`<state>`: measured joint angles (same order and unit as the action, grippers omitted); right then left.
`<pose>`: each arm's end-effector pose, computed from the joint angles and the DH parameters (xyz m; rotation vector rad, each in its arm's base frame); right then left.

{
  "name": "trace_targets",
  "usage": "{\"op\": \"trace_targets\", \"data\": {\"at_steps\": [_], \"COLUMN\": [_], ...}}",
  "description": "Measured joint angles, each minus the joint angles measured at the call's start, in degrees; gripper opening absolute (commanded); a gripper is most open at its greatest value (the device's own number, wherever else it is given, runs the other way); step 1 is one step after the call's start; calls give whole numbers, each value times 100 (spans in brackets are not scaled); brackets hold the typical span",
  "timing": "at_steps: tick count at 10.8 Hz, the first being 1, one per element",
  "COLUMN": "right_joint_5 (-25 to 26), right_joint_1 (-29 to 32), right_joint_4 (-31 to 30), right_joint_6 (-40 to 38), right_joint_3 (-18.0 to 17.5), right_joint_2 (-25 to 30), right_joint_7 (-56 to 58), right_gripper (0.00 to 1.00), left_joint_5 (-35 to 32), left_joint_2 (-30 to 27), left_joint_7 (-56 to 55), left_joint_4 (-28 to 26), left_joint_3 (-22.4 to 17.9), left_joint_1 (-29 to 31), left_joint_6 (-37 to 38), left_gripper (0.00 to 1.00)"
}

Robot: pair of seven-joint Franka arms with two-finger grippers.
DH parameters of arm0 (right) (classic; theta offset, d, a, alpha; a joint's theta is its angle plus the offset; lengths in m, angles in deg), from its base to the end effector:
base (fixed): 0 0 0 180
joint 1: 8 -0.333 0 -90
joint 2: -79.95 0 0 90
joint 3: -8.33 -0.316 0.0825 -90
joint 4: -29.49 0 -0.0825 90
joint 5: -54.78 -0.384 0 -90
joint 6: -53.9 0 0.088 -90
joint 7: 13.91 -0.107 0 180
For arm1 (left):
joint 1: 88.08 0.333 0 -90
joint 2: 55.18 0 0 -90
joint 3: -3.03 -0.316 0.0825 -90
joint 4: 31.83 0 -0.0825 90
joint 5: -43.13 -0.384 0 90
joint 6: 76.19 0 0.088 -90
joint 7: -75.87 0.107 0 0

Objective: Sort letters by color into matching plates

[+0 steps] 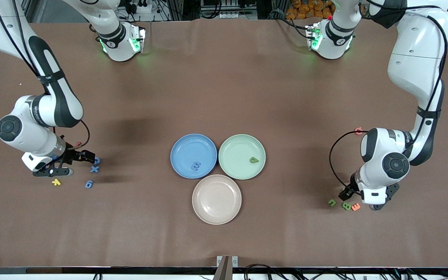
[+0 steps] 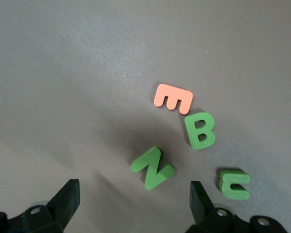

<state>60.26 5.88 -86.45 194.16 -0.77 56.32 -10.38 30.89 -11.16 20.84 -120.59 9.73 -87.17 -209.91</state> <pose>0.6015 -0.0529 0.2477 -3.1408 -0.0589 -0.0299 0.7051 -0.0556 0.2000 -2.8749 -1.1265 -0.0913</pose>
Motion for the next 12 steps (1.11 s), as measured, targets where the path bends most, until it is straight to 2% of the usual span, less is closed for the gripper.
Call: {"op": "trace_targets", "data": {"at_steps": [3,4,9,12], "right_joint_5": [0,0,4,10], "right_joint_1": [59,59,58,58], "right_joint_4": [-502,-582,-699,-698], "right_joint_6": [571,648,1149,1235], "right_joint_3": [0,-1,-30,-33], "right_joint_2": [48,39,-311,-427], "right_joint_7": [21,22,27,29], "right_gripper": [100,100,100,100], "left_joint_5": [5,6,88,97], "left_joint_2": [85,104,125,133], "left_joint_7": [5,312,3193,4055], "left_joint_4": [54,55,63,194], "left_joint_3": [8,8,9,50], "left_joint_1": [11,23,249,239], "left_joint_6": [0,0,243,246], "left_gripper": [100,100,100,100]}}
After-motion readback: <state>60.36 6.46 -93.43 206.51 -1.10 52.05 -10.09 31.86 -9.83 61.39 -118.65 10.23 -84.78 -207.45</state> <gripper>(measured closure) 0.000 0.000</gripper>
